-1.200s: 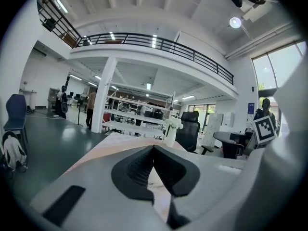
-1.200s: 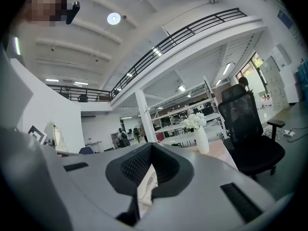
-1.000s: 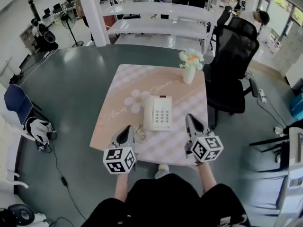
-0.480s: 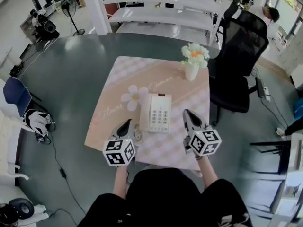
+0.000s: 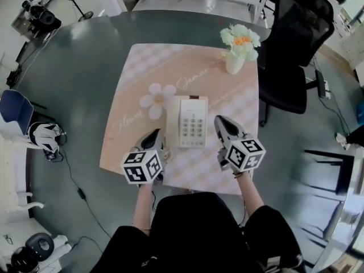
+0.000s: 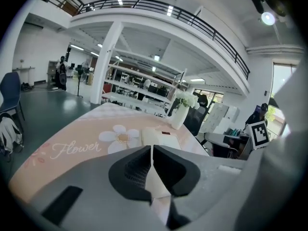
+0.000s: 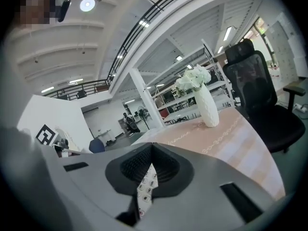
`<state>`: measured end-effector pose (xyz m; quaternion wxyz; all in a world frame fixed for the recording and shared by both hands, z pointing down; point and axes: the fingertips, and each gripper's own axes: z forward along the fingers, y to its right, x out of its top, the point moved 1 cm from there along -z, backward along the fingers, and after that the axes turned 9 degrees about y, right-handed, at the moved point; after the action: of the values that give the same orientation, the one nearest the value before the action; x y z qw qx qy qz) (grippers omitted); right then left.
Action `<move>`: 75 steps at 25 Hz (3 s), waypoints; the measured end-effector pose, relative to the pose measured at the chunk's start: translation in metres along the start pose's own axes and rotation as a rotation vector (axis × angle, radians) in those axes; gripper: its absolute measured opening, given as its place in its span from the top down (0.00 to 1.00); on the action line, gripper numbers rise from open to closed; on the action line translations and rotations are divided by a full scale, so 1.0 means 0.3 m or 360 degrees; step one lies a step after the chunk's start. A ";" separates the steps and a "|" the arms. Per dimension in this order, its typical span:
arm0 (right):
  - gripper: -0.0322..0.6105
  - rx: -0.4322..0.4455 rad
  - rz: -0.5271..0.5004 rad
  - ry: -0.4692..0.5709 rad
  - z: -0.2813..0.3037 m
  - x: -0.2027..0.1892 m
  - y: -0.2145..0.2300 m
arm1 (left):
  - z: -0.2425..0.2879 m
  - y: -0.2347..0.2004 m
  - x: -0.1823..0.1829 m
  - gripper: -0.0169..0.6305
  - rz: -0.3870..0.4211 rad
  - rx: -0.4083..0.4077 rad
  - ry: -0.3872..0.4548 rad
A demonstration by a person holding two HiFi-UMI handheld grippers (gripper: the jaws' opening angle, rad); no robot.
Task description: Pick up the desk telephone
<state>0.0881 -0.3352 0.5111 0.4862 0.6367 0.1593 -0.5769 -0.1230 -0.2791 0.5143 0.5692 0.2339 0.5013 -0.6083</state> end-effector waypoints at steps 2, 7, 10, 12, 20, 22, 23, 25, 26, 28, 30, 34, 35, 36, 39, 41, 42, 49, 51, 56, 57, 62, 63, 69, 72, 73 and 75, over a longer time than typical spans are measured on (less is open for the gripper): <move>0.96 -0.0020 0.0061 -0.0038 0.021 -0.027 0.009 | 0.027 -0.017 -0.014 0.97 -0.0036 -0.0002 -0.0057; 0.95 -0.0049 0.0206 -0.0117 0.059 -0.090 0.034 | 0.079 -0.037 -0.049 0.89 -0.0119 -0.0028 -0.0136; 0.94 -0.0070 0.0279 -0.0140 0.087 -0.114 0.049 | 0.118 -0.049 -0.075 0.81 -0.0214 -0.0046 -0.0181; 0.86 -0.0096 0.0329 -0.0152 0.104 -0.130 0.062 | 0.146 -0.054 -0.083 0.76 -0.0250 -0.0053 -0.0193; 0.71 -0.0145 0.0504 -0.0188 0.169 -0.191 0.093 | 0.221 -0.043 -0.116 0.55 -0.0462 -0.0166 -0.0250; 0.68 -0.0158 0.0527 -0.0200 0.188 -0.197 0.098 | 0.236 -0.039 -0.134 0.52 -0.0476 -0.0183 -0.0298; 0.66 -0.0163 0.0542 -0.0210 0.197 -0.201 0.098 | 0.243 -0.035 -0.142 0.50 -0.0490 -0.0195 -0.0319; 0.63 -0.0172 0.0571 -0.0236 0.210 -0.215 0.094 | 0.251 -0.026 -0.157 0.48 -0.0519 -0.0220 -0.0359; 0.63 -0.0178 0.0587 -0.0256 0.213 -0.226 0.092 | 0.254 -0.021 -0.164 0.47 -0.0529 -0.0231 -0.0377; 0.62 -0.0192 0.0612 -0.0298 0.214 -0.248 0.092 | 0.262 -0.015 -0.176 0.47 -0.0542 -0.0245 -0.0411; 0.62 -0.0196 0.0622 -0.0315 0.222 -0.250 0.088 | 0.270 -0.014 -0.189 0.47 -0.0548 -0.0248 -0.0447; 0.62 -0.0194 0.0650 -0.0350 0.234 -0.266 0.081 | 0.278 -0.018 -0.220 0.47 -0.0551 -0.0250 -0.0524; 0.62 -0.0196 0.0658 -0.0360 0.235 -0.271 0.081 | 0.280 -0.018 -0.223 0.47 -0.0553 -0.0251 -0.0533; 0.62 -0.0200 0.0665 -0.0369 0.235 -0.275 0.081 | 0.283 -0.018 -0.225 0.47 -0.0557 -0.0250 -0.0539; 0.62 -0.0204 0.0682 -0.0386 0.237 -0.283 0.084 | 0.292 -0.017 -0.232 0.47 -0.0577 -0.0251 -0.0564; 0.62 -0.0207 0.0685 -0.0393 0.241 -0.289 0.087 | 0.299 -0.018 -0.238 0.47 -0.0602 -0.0256 -0.0584; 0.62 -0.0208 0.0686 -0.0397 0.244 -0.292 0.088 | 0.301 -0.020 -0.241 0.47 -0.0607 -0.0256 -0.0590; 0.62 -0.0208 0.0700 -0.0434 0.252 -0.299 0.089 | 0.305 -0.021 -0.247 0.47 -0.0545 -0.0294 -0.0612; 0.62 -0.0207 0.0701 -0.0442 0.250 -0.301 0.090 | 0.307 -0.020 -0.249 0.47 -0.0538 -0.0305 -0.0606; 0.62 -0.0232 0.0697 -0.0442 0.245 -0.300 0.089 | 0.305 -0.018 -0.251 0.47 -0.0534 -0.0291 -0.0620; 0.62 -0.0238 0.0694 -0.0439 0.246 -0.300 0.090 | 0.306 -0.017 -0.249 0.47 -0.0532 -0.0290 -0.0620; 0.62 -0.0267 0.0659 -0.0449 0.247 -0.297 0.091 | 0.308 -0.015 -0.244 0.47 -0.0521 -0.0269 -0.0608; 0.62 -0.0273 0.0652 -0.0447 0.247 -0.295 0.092 | 0.308 -0.013 -0.244 0.47 -0.0528 -0.0267 -0.0603; 0.63 -0.0251 0.0593 -0.0437 0.242 -0.263 0.074 | 0.286 0.003 -0.235 0.47 -0.0584 -0.0270 -0.0571; 0.63 -0.0245 0.0593 -0.0417 0.235 -0.241 0.062 | 0.276 0.011 -0.214 0.47 -0.0559 -0.0280 -0.0551; 0.63 -0.0245 0.0595 -0.0411 0.233 -0.235 0.060 | 0.276 0.014 -0.207 0.47 -0.0553 -0.0285 -0.0551; 0.63 -0.0240 0.0594 -0.0399 0.232 -0.221 0.057 | 0.273 0.020 -0.192 0.47 -0.0538 -0.0288 -0.0548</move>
<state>0.0421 -0.3755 0.5872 0.6466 0.5404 0.0201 -0.5380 -0.0799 -0.3237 0.5932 0.5550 -0.0123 0.4814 -0.6783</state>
